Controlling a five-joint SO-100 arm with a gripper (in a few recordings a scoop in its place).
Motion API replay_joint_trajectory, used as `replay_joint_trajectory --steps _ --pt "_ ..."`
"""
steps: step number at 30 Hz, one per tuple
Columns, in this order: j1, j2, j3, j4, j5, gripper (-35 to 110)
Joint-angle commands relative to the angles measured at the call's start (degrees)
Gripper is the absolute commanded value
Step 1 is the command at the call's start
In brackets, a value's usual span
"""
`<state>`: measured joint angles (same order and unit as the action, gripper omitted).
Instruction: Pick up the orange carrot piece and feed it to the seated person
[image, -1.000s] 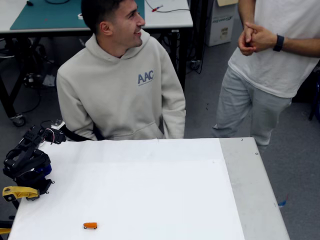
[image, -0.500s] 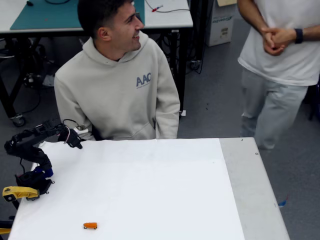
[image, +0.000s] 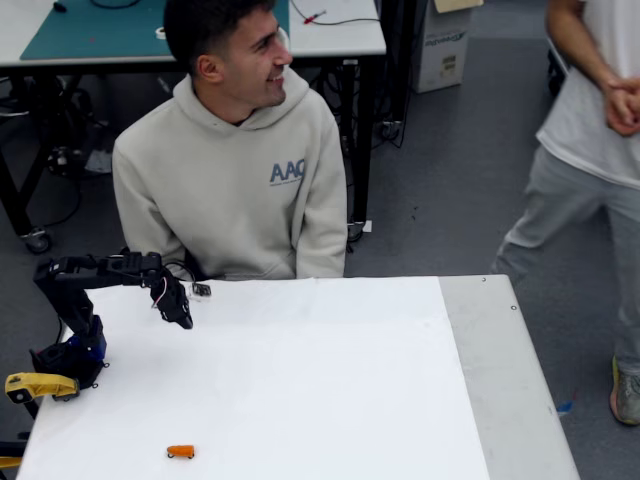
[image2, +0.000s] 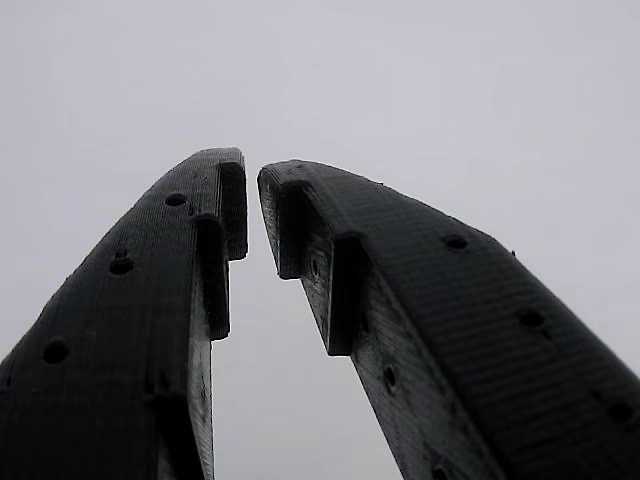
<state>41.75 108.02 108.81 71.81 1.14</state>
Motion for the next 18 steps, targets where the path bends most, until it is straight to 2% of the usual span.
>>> replay_joint_trajectory --steps 1,8,18 --pt "6.77 -0.97 -5.71 0.62 0.44 -2" --pt "18.98 -6.86 -10.72 0.53 -0.79 -2" --pt "31.82 -17.93 -22.15 0.53 -19.16 -2"
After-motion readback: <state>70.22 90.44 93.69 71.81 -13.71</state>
